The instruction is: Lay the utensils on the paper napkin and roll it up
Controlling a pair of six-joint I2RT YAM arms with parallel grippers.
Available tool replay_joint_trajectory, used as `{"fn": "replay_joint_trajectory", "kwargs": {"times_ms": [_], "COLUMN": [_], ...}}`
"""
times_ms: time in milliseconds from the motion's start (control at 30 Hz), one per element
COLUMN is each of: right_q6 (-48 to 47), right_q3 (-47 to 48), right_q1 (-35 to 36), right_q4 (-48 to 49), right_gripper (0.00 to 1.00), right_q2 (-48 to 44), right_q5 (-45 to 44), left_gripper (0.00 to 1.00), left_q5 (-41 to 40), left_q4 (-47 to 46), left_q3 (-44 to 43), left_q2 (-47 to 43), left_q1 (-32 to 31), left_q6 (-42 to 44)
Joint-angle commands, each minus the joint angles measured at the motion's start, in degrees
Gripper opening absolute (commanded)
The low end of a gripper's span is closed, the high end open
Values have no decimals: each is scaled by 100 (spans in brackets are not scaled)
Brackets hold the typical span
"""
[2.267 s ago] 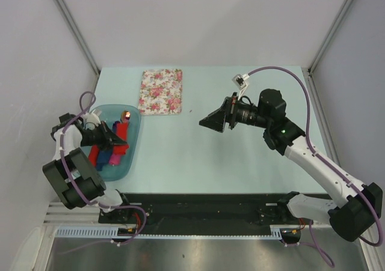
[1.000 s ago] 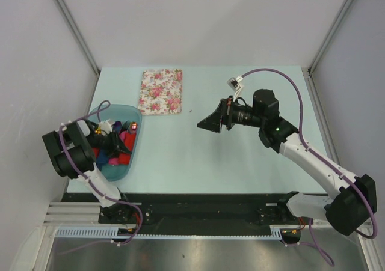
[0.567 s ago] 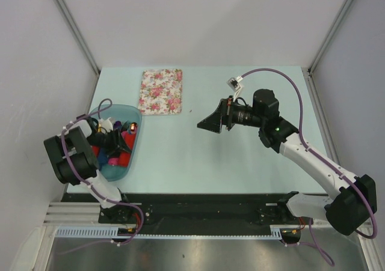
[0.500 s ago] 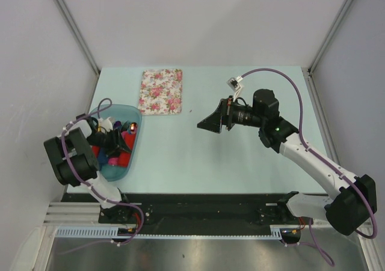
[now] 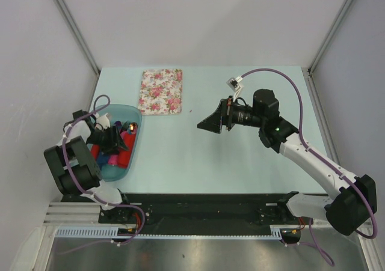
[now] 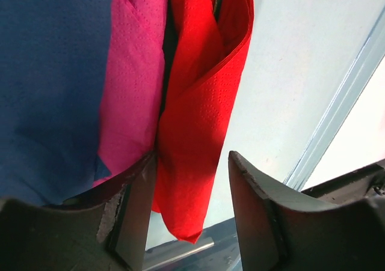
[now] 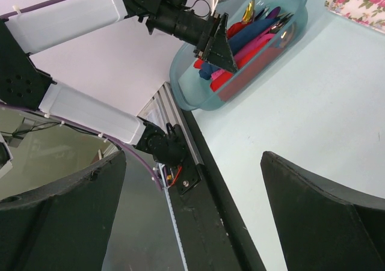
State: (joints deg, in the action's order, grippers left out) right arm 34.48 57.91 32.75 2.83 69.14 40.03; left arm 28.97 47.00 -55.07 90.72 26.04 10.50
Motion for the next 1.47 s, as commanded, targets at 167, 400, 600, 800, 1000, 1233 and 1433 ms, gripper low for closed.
{"fn": "replay_joint_trajectory", "kwargs": {"times_ms": [167, 400, 600, 800, 1000, 1233, 1433], "right_q6": [-29, -46, -117, -275, -793, -1803, -2463], "right_q3": [124, 115, 124, 133, 89, -244, -465], "right_q1": [-32, -41, -58, -251, -996, -2393, -3414], "right_q4": [183, 165, 148, -45, -721, -1574, -2076], "right_gripper": [100, 100, 100, 100, 100, 100, 100], "right_q2": [-173, -182, -208, -305, -542, -762, -762], "right_q5": [101, 110, 93, -21, -188, -241, -320], "left_gripper": [57, 58, 68, 90, 100, 100, 100], "left_q5": [-252, -146, -190, -699, -2043, -2818, -2520], "left_q4": [-148, -235, -104, 168, 310, -76, -622], "left_q3": [40, -21, -302, -1178, -2348, -2843, -3044], "left_q2": [-195, -625, -1319, -1777, -1550, -917, -529], "left_q1": [-64, -64, -143, -924, -2891, -4387, -4793], "left_q6": [-92, -84, -22, 241, -83, -909, -1180]}}
